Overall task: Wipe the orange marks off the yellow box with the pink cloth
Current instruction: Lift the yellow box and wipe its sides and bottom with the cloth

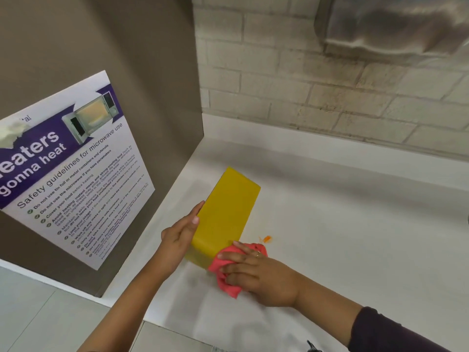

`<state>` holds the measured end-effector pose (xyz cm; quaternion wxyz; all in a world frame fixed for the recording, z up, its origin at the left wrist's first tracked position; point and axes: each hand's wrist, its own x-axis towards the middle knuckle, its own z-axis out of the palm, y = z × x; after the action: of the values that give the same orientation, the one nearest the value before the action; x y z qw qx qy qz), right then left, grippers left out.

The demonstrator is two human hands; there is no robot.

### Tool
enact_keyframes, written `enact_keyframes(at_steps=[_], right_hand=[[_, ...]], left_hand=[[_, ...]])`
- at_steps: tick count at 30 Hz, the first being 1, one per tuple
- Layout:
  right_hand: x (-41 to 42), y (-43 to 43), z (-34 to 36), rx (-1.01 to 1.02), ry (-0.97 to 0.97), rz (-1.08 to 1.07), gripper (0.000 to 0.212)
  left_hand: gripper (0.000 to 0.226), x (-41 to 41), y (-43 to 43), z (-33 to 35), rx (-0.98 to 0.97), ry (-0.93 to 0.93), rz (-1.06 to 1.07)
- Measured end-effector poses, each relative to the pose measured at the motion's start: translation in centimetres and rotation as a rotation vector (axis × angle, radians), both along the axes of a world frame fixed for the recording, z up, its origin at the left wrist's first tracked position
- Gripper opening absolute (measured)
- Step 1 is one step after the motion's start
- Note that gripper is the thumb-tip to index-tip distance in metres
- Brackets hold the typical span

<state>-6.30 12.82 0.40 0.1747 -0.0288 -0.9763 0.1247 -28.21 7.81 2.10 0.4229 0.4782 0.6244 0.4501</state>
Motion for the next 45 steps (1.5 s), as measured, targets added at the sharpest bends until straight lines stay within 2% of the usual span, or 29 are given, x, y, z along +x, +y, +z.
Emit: enact_keyframes(at_steps=[1,3,4,5,7,8,10,12,14,16,20,23,27,31,34,37,40,43,45], right_hand=[[0.6,-0.4,-0.3,-0.116,0.058,-0.071,0.030],[1.0,-1.0,-0.1,-0.553,0.250,-0.353,0.028],[0.8,-1.0,0.2,-0.751,0.426,-0.531,0.030],[0.5,-0.5,0.5,-0.856,0.614,-0.750,0.031],[0.0,1.9,0.2,-1.101,0.815,-1.141,0.027],[-0.4,3.1,0.0,-1.358,0.865,-1.202,0.026],[-1.6,4.3,-0.2,-1.854,0.908,-1.192,0.029],[-2.9,4.0,0.1,-2.060,0.842,-1.162,0.031],[-4.0,3.3,0.2,-2.099,0.791,-1.118,0.030],[-4.2,2.7,0.5,-2.125,0.829,-1.082,0.028],[-3.5,2.2,0.7,-2.158,0.922,-1.013,0.027],[-3.2,1.5,1.3,-2.163,0.963,-0.926,0.028],[-3.0,0.1,1.7,-2.149,0.922,-0.861,0.028],[-3.5,-1.0,2.0,-2.088,0.878,-0.828,0.028],[-3.7,-1.6,2.1,-2.041,0.814,-0.786,0.029],[-3.8,-2.1,2.0,-1.957,0.706,-0.786,0.029],[-3.7,-2.3,2.2,-1.835,0.586,-0.823,0.026],[-2.9,-2.2,3.1,-1.594,0.565,-0.926,0.023],[-2.1,-1.9,3.7,-1.332,0.684,-1.053,0.026]], left_hand=[[0.047,0.0,0.0,0.0,-0.011,-0.006,0.009],[0.051,-0.1,0.1,0.0,-0.036,-0.025,0.016],[0.050,-0.2,0.1,0.0,-0.045,-0.030,0.011],[0.050,-0.3,0.1,0.0,-0.050,-0.033,0.003],[0.044,-0.6,0.0,0.1,-0.067,-0.041,-0.020],[0.040,-0.7,0.1,0.2,-0.081,-0.046,-0.033],[0.037,-1.1,0.5,0.5,-0.121,-0.077,-0.051],[0.044,-1.3,1.1,0.6,-0.175,-0.100,-0.079],[0.048,-1.4,1.2,0.8,-0.184,-0.104,-0.115],[0.053,-1.7,1.0,1.1,-0.157,-0.074,-0.156],[0.079,-3.2,0.4,2.0,-0.154,0.064,-0.279],[0.089,-3.7,0.4,2.5,-0.143,0.154,-0.287],[0.090,-3.5,0.7,3.3,-0.113,0.143,-0.282],[0.072,-2.4,0.9,4.9,-0.032,0.084,-0.297],[0.071,-1.5,0.8,5.6,-0.015,0.034,-0.230],[0.064,-0.3,0.5,5.6,0.096,0.020,0.017],[0.041,0.0,0.1,4.6,0.224,0.002,0.212],[0.031,-1.0,-0.2,3.6,0.320,0.012,0.225],[0.032,-1.8,-0.3,3.3,0.336,-0.013,0.183]])
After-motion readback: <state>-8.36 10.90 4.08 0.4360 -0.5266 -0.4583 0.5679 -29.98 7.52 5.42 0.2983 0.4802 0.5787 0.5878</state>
